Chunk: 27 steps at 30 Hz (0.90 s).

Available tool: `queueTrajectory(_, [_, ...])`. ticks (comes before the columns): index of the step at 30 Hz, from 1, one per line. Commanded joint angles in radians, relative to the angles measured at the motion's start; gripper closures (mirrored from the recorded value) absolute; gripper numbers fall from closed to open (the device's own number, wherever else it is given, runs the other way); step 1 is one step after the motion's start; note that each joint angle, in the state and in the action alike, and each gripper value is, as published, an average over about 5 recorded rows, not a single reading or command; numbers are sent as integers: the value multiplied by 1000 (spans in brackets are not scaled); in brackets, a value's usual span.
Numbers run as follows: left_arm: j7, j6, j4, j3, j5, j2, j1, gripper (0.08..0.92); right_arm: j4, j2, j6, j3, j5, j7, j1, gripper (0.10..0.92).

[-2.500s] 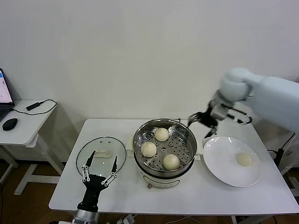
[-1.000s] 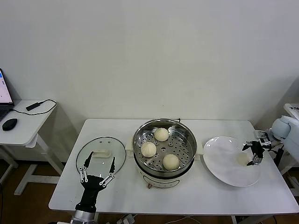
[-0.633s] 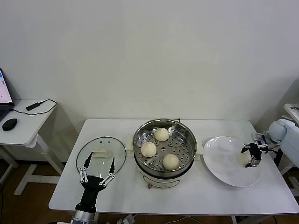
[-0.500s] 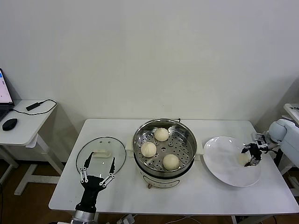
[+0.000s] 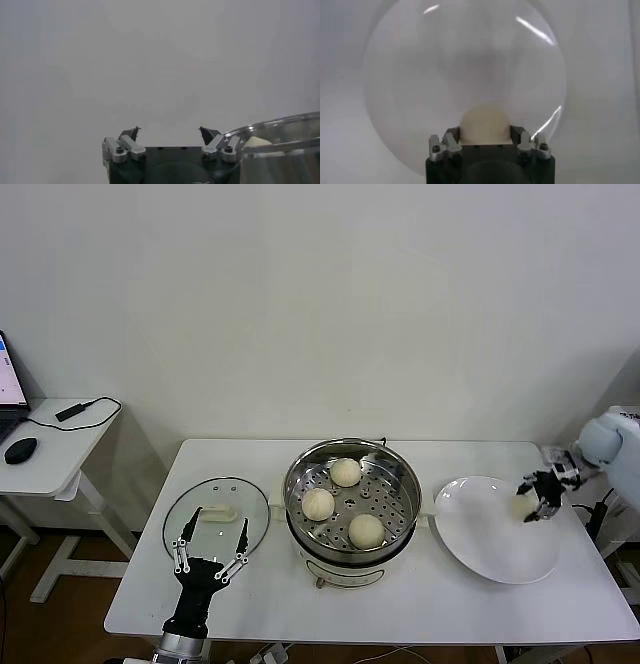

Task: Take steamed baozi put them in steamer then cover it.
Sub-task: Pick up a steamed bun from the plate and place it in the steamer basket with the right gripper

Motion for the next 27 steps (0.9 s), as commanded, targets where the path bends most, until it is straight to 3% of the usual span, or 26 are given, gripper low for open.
queueTrajectory(1, [-2, 1, -7, 2, 2, 2, 3, 177, 308, 2, -123, -294, 209, -103, 409, 347])
queueTrajectory(11, [-4, 2, -9, 5, 4, 0, -3, 177, 517, 151, -247, -409, 420, -51, 575, 355])
queueTrajectory(27, [-10, 0, -4, 6, 1, -2, -11, 177, 529, 349, -306, -474, 464, 37, 514, 355])
